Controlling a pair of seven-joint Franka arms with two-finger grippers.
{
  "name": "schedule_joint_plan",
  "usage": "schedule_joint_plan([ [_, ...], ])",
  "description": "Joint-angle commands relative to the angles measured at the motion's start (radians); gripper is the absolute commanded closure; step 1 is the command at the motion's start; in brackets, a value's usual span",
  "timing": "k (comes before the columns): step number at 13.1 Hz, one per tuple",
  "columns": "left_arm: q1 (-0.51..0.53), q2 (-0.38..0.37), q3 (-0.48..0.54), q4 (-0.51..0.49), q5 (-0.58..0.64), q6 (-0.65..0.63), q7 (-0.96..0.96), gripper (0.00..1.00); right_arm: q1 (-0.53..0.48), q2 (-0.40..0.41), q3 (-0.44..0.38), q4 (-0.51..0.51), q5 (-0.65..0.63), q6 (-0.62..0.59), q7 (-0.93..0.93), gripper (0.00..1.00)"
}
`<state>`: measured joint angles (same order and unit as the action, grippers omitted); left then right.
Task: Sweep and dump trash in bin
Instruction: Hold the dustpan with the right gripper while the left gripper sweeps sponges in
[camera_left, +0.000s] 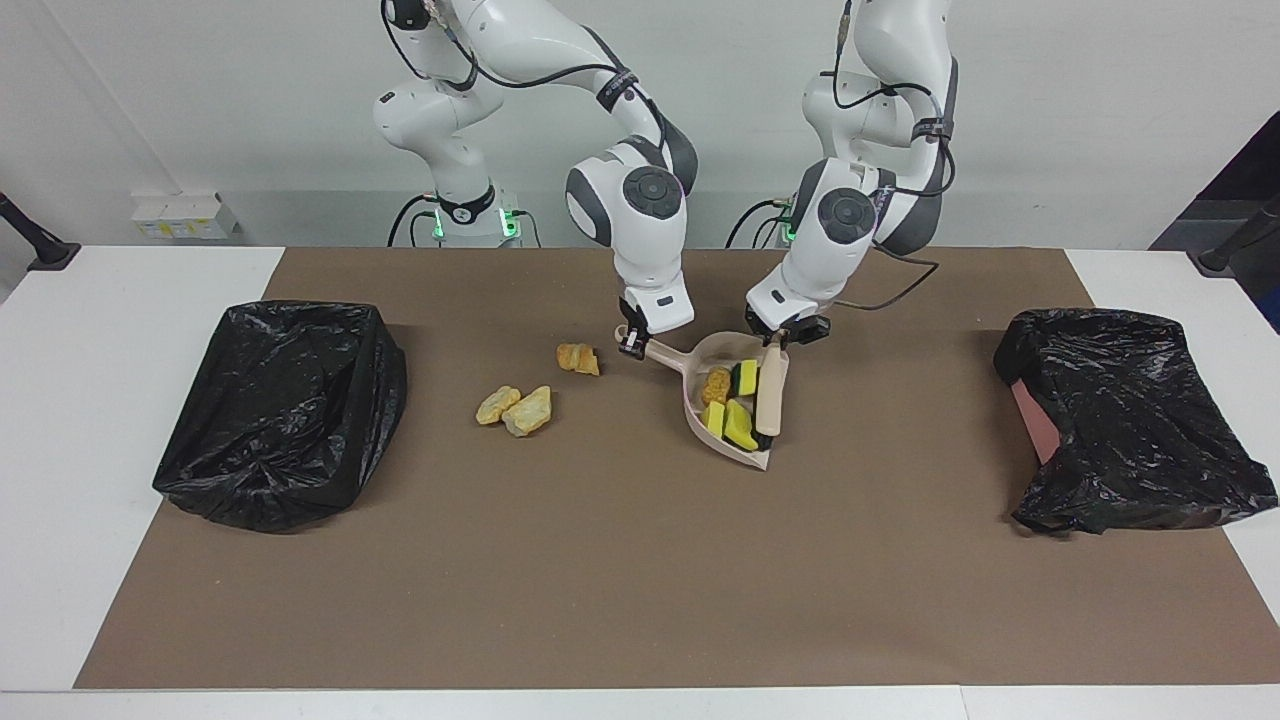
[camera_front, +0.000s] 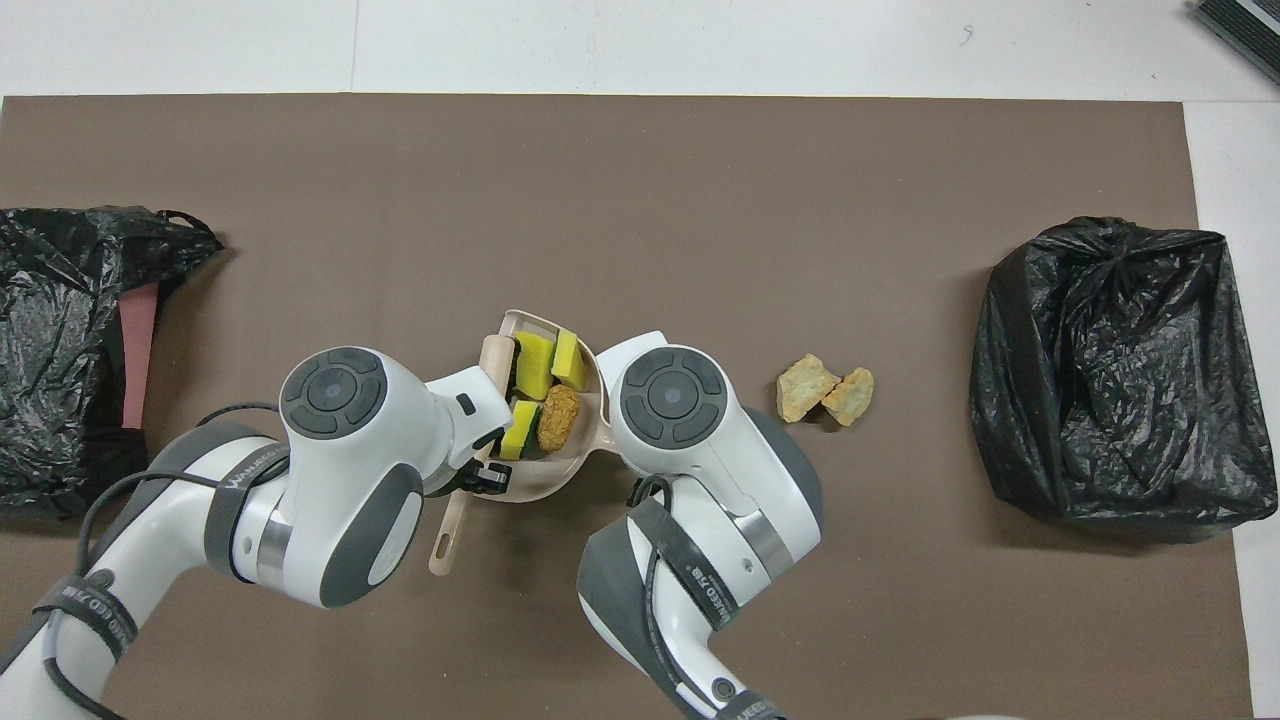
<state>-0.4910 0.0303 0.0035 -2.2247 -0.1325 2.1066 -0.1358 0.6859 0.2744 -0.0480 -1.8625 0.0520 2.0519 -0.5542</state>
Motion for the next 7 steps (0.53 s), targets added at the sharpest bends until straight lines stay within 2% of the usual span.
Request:
schedule_joint_plan([
  [1, 0.003, -0.015, 0.026, -0.02, -0.016, 0.006, -0.011, 1.0, -0.009, -0.006, 0.005, -0.009, 0.012, 0.011, 0.025, 1.0],
  [5, 0.168, 0.016, 0.027, -0.007, 0.017, 0.084, 0.001, 1.0, -0.015, -0.011, 0.005, -0.004, 0.012, -0.002, 0.025, 1.0],
  [7, 0.247, 0.022, 0.027, -0.007, 0.033, 0.11, 0.042, 1.0, -0.037, -0.041, 0.004, -0.001, 0.012, -0.021, 0.017, 1.0],
])
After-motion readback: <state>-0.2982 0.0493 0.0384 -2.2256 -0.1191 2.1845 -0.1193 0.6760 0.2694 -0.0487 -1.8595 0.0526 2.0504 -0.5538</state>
